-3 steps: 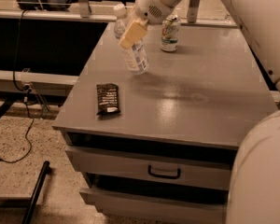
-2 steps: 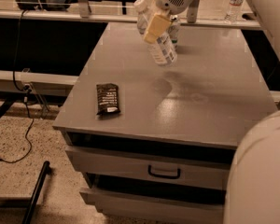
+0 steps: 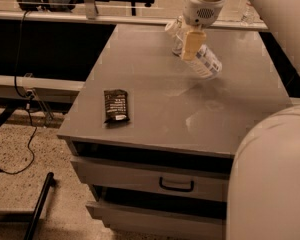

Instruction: Knock blue plastic bottle over

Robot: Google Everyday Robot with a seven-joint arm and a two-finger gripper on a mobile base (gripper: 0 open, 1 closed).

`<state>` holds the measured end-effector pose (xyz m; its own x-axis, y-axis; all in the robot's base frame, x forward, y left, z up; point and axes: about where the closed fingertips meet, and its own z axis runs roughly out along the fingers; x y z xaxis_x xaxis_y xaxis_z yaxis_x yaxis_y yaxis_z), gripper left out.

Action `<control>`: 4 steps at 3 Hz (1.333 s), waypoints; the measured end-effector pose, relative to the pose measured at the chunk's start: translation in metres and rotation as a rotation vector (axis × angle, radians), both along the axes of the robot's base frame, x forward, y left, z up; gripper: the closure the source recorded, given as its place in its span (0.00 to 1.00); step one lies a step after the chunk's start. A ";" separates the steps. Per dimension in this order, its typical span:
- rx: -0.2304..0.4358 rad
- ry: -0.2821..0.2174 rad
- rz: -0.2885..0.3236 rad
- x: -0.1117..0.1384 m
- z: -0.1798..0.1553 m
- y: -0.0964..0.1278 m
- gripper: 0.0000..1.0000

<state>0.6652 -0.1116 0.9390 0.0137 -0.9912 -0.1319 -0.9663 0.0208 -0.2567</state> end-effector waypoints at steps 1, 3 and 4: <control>0.025 0.066 0.030 -0.016 -0.012 -0.009 1.00; 0.135 0.216 0.120 -0.052 -0.052 0.012 0.51; 0.141 0.180 0.113 -0.042 -0.052 0.015 0.20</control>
Offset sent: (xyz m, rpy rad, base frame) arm -0.0913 -0.0009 -0.0480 0.1074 0.3296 0.1556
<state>0.6234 -0.0963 0.8874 0.0871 -0.9562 -0.2793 -0.9944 -0.0665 -0.0825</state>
